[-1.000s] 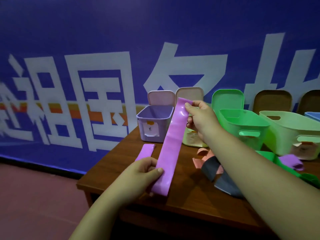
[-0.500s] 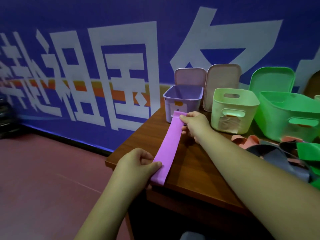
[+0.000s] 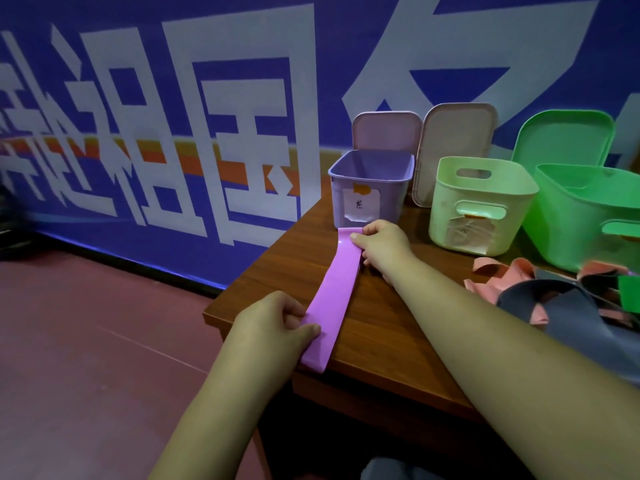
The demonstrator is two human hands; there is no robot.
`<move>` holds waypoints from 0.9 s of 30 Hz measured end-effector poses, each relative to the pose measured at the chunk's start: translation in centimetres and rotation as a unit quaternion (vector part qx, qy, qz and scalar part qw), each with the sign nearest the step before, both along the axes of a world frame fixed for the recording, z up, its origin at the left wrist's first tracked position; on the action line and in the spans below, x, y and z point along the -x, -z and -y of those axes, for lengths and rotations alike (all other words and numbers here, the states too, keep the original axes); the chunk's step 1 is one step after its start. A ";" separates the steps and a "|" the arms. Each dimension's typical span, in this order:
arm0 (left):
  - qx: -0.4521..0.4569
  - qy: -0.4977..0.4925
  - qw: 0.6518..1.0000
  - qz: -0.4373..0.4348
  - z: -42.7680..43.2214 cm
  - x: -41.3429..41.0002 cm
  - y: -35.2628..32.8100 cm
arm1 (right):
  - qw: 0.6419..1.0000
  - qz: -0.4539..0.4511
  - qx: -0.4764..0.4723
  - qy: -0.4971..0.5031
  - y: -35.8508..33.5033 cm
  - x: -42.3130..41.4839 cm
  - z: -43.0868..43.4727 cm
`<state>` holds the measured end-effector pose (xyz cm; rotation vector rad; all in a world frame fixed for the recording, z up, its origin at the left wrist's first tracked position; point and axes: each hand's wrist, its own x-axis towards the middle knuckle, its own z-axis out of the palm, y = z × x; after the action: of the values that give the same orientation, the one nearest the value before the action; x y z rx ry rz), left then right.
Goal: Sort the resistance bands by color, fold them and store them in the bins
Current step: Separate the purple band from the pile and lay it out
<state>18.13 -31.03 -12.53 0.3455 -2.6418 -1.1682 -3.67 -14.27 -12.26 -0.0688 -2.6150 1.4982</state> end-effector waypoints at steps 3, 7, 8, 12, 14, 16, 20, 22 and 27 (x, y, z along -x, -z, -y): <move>0.015 0.003 1.000 0.001 0.0 0.1 0.0 | 1.000 -0.001 -0.023 0.002 0.2 0.1 -0.1; 0.024 0.004 1.000 0.004 -0.1 0.1 0.3 | 0.998 0.002 -0.062 0.005 0.3 0.2 0.0; 0.024 0.002 1.000 0.003 -0.1 0.0 0.3 | 0.998 0.004 -0.070 0.007 0.2 0.1 0.0; 0.082 -0.002 0.997 -0.001 -0.2 -0.1 0.2 | 0.996 0.019 -0.088 0.020 0.1 0.2 0.2; 0.093 -0.003 0.996 0.005 -0.3 -0.1 0.1 | 0.996 0.024 -0.083 0.030 0.0 -0.1 0.2; 0.102 -0.001 0.995 0.009 -0.2 -0.1 0.2 | 0.997 0.027 -0.059 0.034 -0.1 -0.5 0.2; 0.166 -0.024 0.985 0.028 -0.5 0.2 -0.4 | 0.997 0.046 -0.064 0.003 -0.8 -1.7 -0.7; 0.193 -0.051 0.980 0.003 -2.2 -1.1 -1.2 | 0.994 0.042 -0.094 -0.038 -2.6 -3.7 -2.8; 0.208 0.011 0.978 -0.024 -4.0 0.7 -2.9 | 0.992 0.042 -0.100 -0.066 -4.5 -5.3 -5.6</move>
<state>17.42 -27.05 -9.60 0.2048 -2.7611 -0.5921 1.63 -8.68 -7.79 0.0620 -2.8739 1.2883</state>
